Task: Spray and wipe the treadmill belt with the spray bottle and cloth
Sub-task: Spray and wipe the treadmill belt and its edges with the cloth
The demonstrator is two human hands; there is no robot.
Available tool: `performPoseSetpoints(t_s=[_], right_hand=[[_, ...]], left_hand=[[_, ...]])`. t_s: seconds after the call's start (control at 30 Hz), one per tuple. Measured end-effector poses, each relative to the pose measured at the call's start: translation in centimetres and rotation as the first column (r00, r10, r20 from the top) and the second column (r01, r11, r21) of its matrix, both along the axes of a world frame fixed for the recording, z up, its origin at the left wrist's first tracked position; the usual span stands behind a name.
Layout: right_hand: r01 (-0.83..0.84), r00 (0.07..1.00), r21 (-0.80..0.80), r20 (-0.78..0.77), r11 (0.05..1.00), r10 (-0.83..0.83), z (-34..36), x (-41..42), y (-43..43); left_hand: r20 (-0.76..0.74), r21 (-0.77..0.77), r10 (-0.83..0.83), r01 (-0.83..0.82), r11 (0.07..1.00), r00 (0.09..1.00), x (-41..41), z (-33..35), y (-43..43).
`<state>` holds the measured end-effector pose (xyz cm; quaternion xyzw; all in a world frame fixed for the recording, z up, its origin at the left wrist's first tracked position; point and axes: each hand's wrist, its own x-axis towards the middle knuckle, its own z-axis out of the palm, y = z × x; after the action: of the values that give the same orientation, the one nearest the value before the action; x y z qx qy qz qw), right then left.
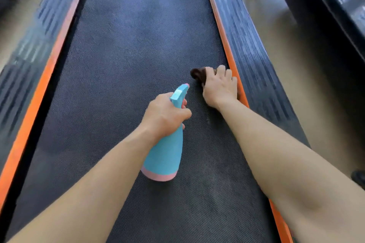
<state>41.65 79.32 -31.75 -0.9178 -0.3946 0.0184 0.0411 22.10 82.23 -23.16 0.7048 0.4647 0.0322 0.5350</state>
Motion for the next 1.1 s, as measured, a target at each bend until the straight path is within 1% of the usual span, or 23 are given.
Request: performPoseSetpoints(t_s=[0.07,0.17,0.23,0.27,0.33,0.43,0.5,0.53,0.63,0.73,0.8,0.83,0.9,1.0,1.03,1.1], right_hand=[[-0.079,0.996,0.002,0.034,0.997,0.079,-0.1,-1.4,-2.8],[-0.276,0.951,0.006,0.150,0.961,0.272,-0.7,-3.4,-8.2],[-0.308,0.926,-0.008,0.227,0.951,0.302,-1.2,-2.8,-9.0],[-0.274,0.933,-0.021,0.235,0.961,0.271,-1.1,-2.2,-8.1],[-0.132,0.968,-0.018,0.211,0.991,0.133,-0.6,-1.1,-5.0],[0.095,0.989,-0.034,0.116,0.995,-0.090,0.2,0.2,-0.1],[0.141,0.985,-0.047,0.109,0.989,-0.135,0.4,-0.1,0.8],[0.121,0.988,-0.064,0.107,0.991,-0.114,0.5,-0.5,0.2],[-0.045,0.989,-0.064,0.135,0.997,0.053,0.5,-2.6,-5.2],[-0.225,0.952,-0.054,0.201,0.973,0.232,-0.1,-5.1,-11.4],[-0.284,0.926,-0.076,0.238,0.956,0.294,-0.9,-5.3,-12.9],[-0.270,0.928,-0.086,0.242,0.959,0.283,-0.9,-4.8,-12.3],[-0.168,0.958,-0.069,0.222,0.983,0.180,-0.6,-4.0,-9.6],[0.042,0.996,-0.037,0.082,0.998,-0.038,0.1,-3.1,-4.9],[0.077,0.996,-0.038,0.052,0.996,-0.075,0.2,-3.3,-4.1],[0.033,0.996,-0.028,0.078,0.999,-0.031,0.2,-4.4,-4.3]], left_hand=[[-0.024,0.035,-0.015,0.016,0.999,1.000,0.1,-0.3,-0.2],[-0.035,0.058,-0.012,0.014,0.998,0.999,0.2,-0.6,-0.2],[-0.021,0.042,-0.003,0.004,0.999,1.000,0.1,-0.6,-0.2],[-0.011,0.035,0.006,-0.005,0.999,1.000,-0.1,-0.6,-0.1],[0.009,0.044,0.028,-0.028,0.999,1.000,-0.5,-0.6,-0.1],[0.024,0.074,0.077,-0.079,0.994,0.997,-1.0,-0.7,-0.2],[0.023,0.085,0.084,-0.086,0.993,0.996,-0.9,-0.5,-0.4],[0.023,0.085,0.073,-0.075,0.994,0.997,-0.8,-0.4,-0.5],[0.003,0.071,0.023,-0.023,0.997,1.000,-0.4,0.0,-0.9],[-0.025,0.091,-0.001,0.003,0.996,1.000,-0.3,-0.1,-0.8],[-0.020,0.086,0.004,-0.002,0.996,1.000,-0.4,-0.2,-0.9],[-0.017,0.089,0.008,-0.007,0.996,1.000,-0.5,-0.2,-0.9],[-0.014,0.095,0.008,-0.007,0.995,1.000,-0.7,-0.1,-1.1],[-0.012,0.097,-0.013,0.015,0.995,1.000,-1.0,0.2,-1.6],[-0.016,0.089,-0.017,0.019,0.996,1.000,-1.2,0.3,-1.8],[-0.009,0.067,0.000,0.001,0.998,1.000,-1.5,0.5,-2.1]])
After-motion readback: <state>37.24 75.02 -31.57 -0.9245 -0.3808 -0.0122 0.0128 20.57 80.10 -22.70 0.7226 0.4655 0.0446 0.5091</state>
